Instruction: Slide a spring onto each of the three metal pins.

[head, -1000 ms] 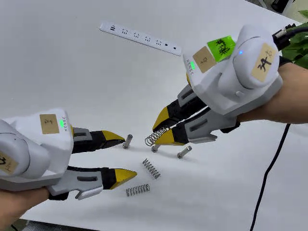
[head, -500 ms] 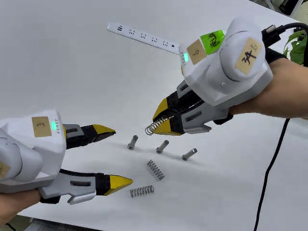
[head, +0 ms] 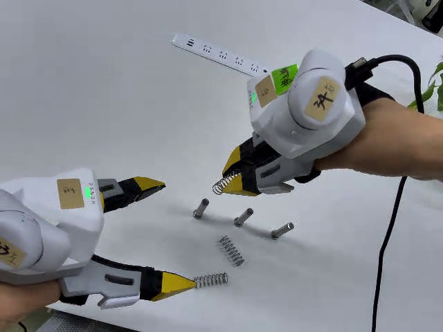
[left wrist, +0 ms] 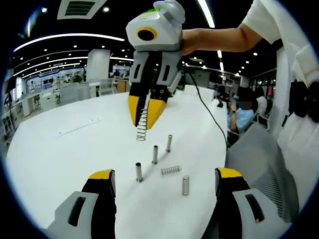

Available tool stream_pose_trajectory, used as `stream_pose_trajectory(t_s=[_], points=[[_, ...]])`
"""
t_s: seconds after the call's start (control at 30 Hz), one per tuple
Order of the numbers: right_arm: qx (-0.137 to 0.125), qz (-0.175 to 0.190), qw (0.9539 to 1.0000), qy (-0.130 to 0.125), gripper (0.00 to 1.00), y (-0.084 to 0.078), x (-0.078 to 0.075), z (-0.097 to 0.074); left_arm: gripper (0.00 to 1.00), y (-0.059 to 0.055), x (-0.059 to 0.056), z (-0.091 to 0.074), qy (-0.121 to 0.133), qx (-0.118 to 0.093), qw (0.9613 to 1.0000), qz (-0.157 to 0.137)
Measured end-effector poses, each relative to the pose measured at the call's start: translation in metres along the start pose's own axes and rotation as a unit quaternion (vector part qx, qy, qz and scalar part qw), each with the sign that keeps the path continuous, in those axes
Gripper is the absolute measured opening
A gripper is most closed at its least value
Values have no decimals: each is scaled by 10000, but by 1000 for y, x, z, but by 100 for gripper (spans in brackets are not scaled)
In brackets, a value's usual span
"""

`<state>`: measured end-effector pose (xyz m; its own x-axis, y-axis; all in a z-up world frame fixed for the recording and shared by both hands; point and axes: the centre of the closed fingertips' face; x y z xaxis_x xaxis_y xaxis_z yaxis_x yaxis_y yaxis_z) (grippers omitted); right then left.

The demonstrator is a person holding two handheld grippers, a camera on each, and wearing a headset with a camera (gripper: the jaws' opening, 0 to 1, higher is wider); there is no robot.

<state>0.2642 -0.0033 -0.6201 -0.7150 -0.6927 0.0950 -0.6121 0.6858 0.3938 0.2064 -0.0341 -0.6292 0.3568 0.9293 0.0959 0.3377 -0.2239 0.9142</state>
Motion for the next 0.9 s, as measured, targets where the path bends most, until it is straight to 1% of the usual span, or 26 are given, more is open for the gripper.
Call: stream_pose_trajectory(t_s=[0.1,0.3,0.4,0.5,0.7,0.9], points=[[61,-16,10000,6,12,-2,-3,8,88,-2,-1,1,4,-19,10000,-28],[186,-31,9998,-4,12,-8,-6,23,95,-2,-2,2,43,-96,9999,-111],[242,-18,9997,14,12,-11,-7,29,95,-2,-4,4,11,-160,9998,-125],[268,-5,9996,32,12,-12,-9,34,97,-3,-6,5,-23,-179,9997,-160],[312,8,9995,71,12,-12,-8,40,98,-4,-7,8,-44,-183,9996,-212],[489,-71,9988,42,12,-17,-10,46,98,-4,-7,7,-34,-207,9995,-226]])
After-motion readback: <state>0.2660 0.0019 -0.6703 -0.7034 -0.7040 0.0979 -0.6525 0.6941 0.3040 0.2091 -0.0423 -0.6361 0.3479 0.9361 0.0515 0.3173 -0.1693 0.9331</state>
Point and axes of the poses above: the centre of the closed fingertips' face, and the gripper's own axes: z roughly forward along the fingers, x roughly to its left, y roughly out of its top, and after that the axes turned 14 degrees about z, right-handed
